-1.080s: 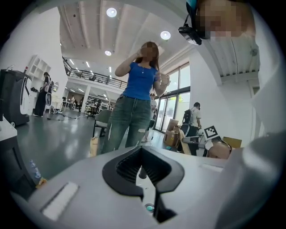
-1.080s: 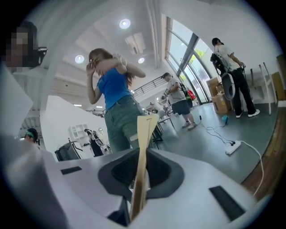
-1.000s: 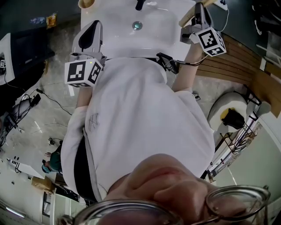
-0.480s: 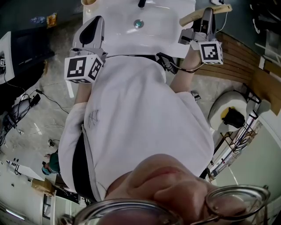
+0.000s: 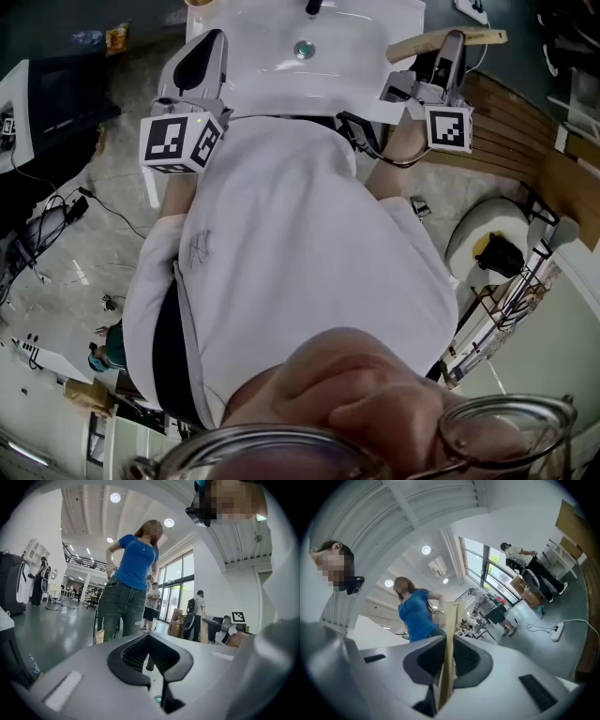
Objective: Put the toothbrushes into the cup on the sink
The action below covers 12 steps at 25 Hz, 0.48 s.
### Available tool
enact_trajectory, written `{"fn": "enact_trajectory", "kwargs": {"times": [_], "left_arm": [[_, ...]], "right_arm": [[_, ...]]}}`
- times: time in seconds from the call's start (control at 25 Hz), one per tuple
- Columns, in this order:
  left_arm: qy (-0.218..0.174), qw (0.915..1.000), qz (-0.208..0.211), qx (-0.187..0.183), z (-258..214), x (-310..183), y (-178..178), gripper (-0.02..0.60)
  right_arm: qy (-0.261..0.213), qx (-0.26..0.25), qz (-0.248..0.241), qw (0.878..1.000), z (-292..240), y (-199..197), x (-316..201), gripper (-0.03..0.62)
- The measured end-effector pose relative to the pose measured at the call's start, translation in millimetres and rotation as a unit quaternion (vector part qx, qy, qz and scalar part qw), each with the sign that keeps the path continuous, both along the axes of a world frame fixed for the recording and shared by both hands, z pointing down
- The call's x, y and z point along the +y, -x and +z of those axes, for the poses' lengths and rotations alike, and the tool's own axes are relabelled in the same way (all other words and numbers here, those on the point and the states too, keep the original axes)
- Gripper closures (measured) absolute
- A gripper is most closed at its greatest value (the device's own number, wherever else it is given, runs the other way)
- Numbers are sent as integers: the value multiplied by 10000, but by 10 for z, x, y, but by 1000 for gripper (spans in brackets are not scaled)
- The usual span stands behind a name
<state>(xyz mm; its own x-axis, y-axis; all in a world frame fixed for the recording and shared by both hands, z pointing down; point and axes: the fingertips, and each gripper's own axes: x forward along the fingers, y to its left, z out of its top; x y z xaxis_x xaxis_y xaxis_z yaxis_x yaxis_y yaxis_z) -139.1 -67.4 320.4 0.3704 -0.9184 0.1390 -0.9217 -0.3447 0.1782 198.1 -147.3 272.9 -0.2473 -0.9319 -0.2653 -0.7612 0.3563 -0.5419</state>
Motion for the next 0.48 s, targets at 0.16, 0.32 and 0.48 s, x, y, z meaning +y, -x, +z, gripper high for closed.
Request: {"fn": "enact_trajectory", "kwargs": {"times": [0.16, 0.32, 0.48], "left_arm": [[0, 10000, -48, -3, 6, 15, 50, 574], [7, 9999, -123, -3, 17, 29, 123, 574], [21, 9998, -206, -10, 18, 42, 190, 574]], "right_arm": [[-142, 70, -47, 9999, -91, 74, 5, 556], [-236, 92, -111, 9996, -132, 170, -45, 557], [-325, 64, -273, 9991, -181, 319, -126, 556]]}}
